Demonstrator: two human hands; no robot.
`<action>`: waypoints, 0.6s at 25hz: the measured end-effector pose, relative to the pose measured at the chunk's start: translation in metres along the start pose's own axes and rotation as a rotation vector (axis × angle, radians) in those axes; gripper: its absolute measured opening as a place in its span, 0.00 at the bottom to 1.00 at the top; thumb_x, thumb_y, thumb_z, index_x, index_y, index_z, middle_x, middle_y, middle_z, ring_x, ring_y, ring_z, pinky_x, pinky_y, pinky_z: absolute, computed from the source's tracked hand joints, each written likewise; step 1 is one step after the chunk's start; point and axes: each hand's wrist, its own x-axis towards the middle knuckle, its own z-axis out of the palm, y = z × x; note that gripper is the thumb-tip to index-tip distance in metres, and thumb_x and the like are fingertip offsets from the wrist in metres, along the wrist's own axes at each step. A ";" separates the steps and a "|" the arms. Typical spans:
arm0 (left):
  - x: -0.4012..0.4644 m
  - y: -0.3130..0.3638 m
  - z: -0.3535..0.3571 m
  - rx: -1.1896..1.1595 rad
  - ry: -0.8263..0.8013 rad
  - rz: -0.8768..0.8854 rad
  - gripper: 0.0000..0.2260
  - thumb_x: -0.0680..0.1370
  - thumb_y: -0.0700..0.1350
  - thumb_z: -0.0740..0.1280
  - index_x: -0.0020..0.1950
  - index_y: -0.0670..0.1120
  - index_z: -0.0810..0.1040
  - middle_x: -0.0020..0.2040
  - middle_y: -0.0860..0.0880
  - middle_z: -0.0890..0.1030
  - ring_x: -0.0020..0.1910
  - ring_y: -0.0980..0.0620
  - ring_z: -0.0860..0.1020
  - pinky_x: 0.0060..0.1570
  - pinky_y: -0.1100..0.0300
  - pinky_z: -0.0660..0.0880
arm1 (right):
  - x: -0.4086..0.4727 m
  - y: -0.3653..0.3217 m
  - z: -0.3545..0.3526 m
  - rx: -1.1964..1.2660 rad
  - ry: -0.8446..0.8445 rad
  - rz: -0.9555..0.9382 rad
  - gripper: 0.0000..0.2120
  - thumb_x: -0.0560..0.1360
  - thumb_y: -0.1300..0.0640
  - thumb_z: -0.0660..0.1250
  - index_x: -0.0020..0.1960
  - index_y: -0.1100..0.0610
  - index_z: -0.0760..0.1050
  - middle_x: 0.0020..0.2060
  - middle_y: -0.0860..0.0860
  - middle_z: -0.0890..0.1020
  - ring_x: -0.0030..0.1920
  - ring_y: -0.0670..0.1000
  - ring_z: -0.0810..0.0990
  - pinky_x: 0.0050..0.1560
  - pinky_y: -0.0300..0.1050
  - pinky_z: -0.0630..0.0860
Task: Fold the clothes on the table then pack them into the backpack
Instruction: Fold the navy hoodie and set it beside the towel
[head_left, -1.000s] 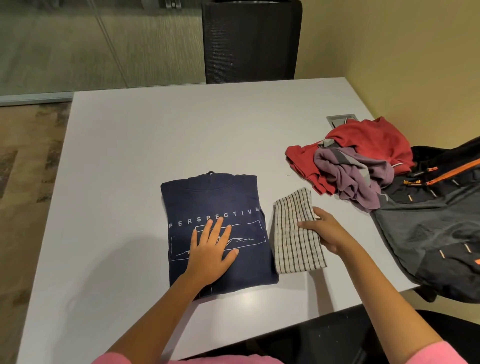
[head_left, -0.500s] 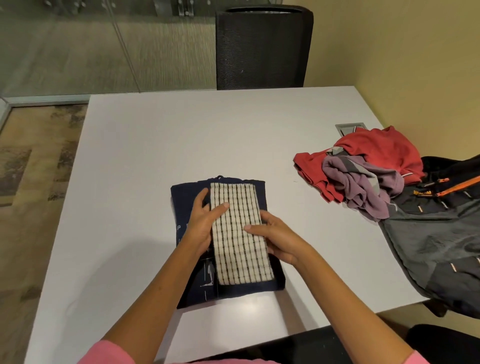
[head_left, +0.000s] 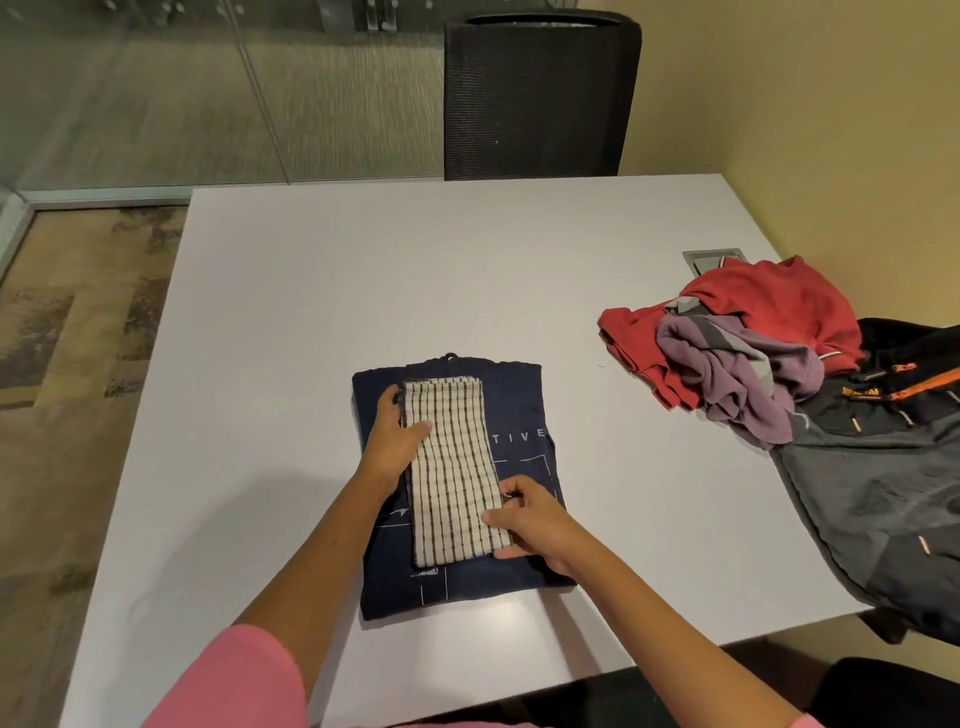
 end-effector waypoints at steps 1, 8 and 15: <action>0.002 -0.004 -0.002 0.033 0.001 -0.010 0.35 0.78 0.36 0.65 0.78 0.50 0.49 0.70 0.43 0.70 0.62 0.50 0.74 0.59 0.53 0.75 | 0.001 0.003 0.002 -0.005 0.025 0.006 0.14 0.75 0.61 0.69 0.57 0.55 0.70 0.45 0.51 0.81 0.46 0.49 0.82 0.41 0.45 0.81; -0.012 -0.019 -0.006 0.369 0.130 0.353 0.39 0.78 0.38 0.66 0.79 0.52 0.44 0.78 0.48 0.55 0.73 0.47 0.61 0.67 0.53 0.67 | 0.007 0.007 -0.006 -0.529 0.146 -0.071 0.09 0.72 0.54 0.69 0.43 0.56 0.70 0.38 0.52 0.79 0.36 0.48 0.77 0.39 0.46 0.78; -0.025 -0.071 -0.016 0.741 0.041 0.169 0.29 0.81 0.61 0.53 0.78 0.58 0.45 0.79 0.49 0.39 0.78 0.46 0.45 0.73 0.43 0.51 | 0.023 0.003 0.014 -1.069 0.551 -0.565 0.28 0.72 0.47 0.68 0.68 0.56 0.67 0.63 0.55 0.71 0.61 0.57 0.71 0.57 0.53 0.74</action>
